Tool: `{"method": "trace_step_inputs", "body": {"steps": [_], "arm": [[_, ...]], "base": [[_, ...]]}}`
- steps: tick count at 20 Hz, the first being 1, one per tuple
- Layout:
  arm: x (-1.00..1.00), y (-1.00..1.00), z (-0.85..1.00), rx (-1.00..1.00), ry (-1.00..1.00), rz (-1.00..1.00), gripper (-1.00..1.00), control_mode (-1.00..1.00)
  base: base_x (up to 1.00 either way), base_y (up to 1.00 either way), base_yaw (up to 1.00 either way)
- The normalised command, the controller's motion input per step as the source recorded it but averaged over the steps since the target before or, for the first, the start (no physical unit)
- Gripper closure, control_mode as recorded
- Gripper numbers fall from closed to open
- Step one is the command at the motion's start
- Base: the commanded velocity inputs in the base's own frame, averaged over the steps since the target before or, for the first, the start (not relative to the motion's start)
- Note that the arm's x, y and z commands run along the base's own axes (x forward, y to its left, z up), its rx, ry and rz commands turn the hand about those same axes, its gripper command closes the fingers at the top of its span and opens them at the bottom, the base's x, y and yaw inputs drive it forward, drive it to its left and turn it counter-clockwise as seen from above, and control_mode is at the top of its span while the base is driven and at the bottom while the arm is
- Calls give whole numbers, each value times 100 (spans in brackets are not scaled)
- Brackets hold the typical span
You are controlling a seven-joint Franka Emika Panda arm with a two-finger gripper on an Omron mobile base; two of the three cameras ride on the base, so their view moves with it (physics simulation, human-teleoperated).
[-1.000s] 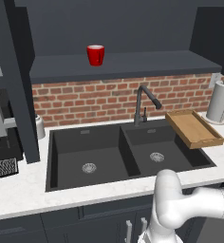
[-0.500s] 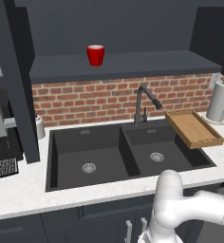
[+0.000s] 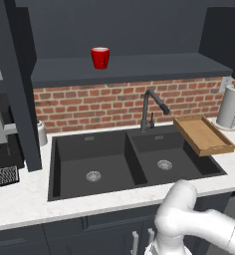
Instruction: Pick the kettle from the counter and place it on the tray. Then pick the mug from the cabinet and place it on the tray. Then close the cabinet doors.
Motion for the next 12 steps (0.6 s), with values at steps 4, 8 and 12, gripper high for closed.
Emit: {"method": "trace_step_inputs", "body": {"steps": [4,8,12], "arm": [[-39,63,7,-3,-2,-17,100,-100],[-26,68,16,-7,0,-15,100,-100],[-13,58,23,-4,0,-13,100,-100]], "base": [[0,0,0],[0,0,0],[0,0,0]]}}
